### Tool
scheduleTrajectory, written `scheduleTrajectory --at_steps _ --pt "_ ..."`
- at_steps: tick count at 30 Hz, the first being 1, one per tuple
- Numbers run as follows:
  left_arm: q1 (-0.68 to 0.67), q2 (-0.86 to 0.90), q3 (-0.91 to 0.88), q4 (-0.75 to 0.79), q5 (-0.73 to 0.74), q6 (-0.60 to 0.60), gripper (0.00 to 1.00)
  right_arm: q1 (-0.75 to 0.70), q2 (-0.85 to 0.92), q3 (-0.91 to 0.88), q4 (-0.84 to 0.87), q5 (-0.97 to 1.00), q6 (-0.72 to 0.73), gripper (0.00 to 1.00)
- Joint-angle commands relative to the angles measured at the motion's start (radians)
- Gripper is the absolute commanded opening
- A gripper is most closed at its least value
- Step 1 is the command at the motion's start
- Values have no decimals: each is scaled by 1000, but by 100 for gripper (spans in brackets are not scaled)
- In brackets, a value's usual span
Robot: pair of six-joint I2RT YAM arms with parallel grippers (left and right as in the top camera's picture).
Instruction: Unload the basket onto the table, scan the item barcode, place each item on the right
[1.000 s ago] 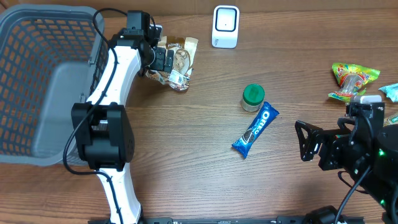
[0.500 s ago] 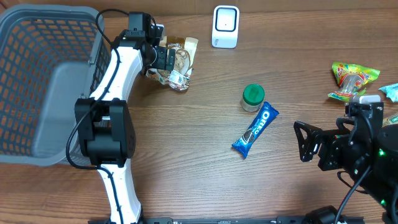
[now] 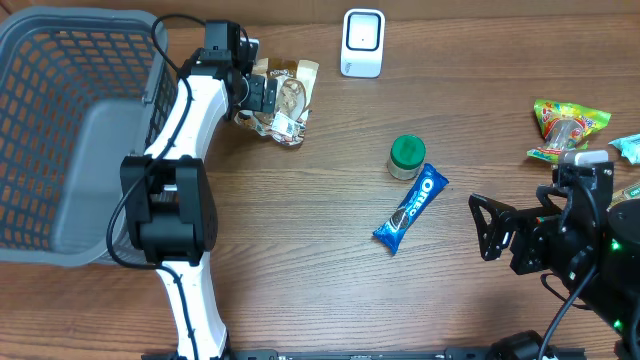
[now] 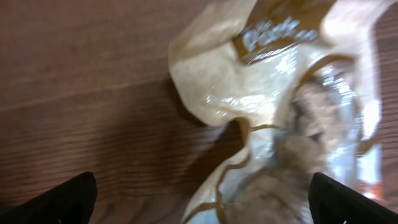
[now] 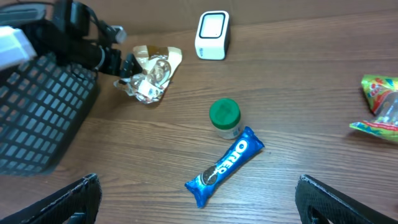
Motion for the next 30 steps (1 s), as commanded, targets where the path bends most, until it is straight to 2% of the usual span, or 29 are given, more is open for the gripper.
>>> scheduleTrajectory --at_steps 1,8,14,30 --pt "9 69 -1 -8 -13 20 100 4 -5 2 8 -24 -6 100" --pt "-6 77 5 16 5 20 99 4 -5 2 17 -23 -6 100" --pt "-6 77 5 38 172 19 100 4 -4 2 25 -23 -6 100" --pt "-111 77 5 26 322 13 100 4 -4 2 19 -23 -30 100"
